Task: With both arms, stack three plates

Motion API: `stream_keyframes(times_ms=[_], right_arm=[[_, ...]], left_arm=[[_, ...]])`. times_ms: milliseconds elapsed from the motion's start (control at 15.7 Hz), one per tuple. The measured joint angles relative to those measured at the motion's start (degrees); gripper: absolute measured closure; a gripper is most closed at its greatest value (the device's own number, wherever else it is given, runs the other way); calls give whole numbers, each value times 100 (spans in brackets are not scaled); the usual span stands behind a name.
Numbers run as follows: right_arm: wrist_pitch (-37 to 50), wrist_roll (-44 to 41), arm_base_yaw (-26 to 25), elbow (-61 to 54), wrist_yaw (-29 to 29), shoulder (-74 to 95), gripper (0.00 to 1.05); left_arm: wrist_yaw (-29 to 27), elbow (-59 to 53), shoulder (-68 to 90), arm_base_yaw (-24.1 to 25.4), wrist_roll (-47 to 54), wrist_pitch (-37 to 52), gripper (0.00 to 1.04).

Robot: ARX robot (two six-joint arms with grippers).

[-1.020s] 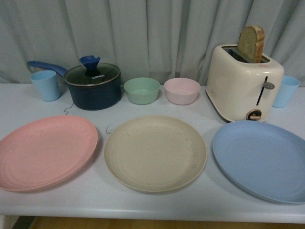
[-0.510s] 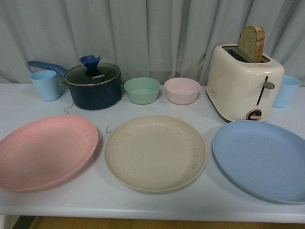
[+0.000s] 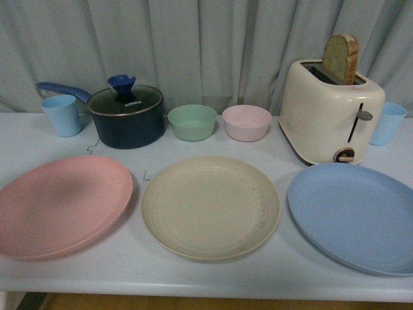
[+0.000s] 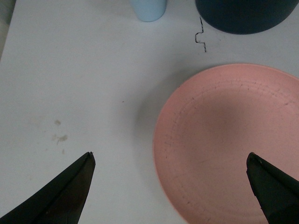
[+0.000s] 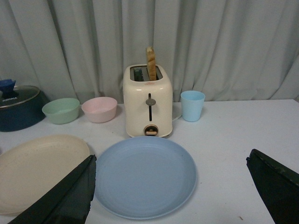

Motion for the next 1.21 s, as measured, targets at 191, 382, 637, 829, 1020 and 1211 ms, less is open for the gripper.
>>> stream_keyframes(times_ms=[191, 382, 637, 829, 1020, 1211], right_arm=[[0, 0, 0, 0, 2, 0, 6], [0, 0, 0, 0, 2, 0, 6], [0, 0, 0, 0, 0, 0, 6], [2, 0, 0, 0, 0, 0, 6], [0, 0, 0, 0, 2, 0, 6], [0, 0, 0, 0, 0, 0, 6]], left_arm=[[389, 643, 807, 85, -122, -140, 7], [649, 1093, 1550, 238, -396, -345, 7], [885, 1349, 2210, 442, -632, -463, 7], [898, 1443, 2723, 621, -684, -350, 7], [933, 1550, 3053, 780, -787, -369, 16], [1300, 1707, 3176, 905, -1095, -564, 55]])
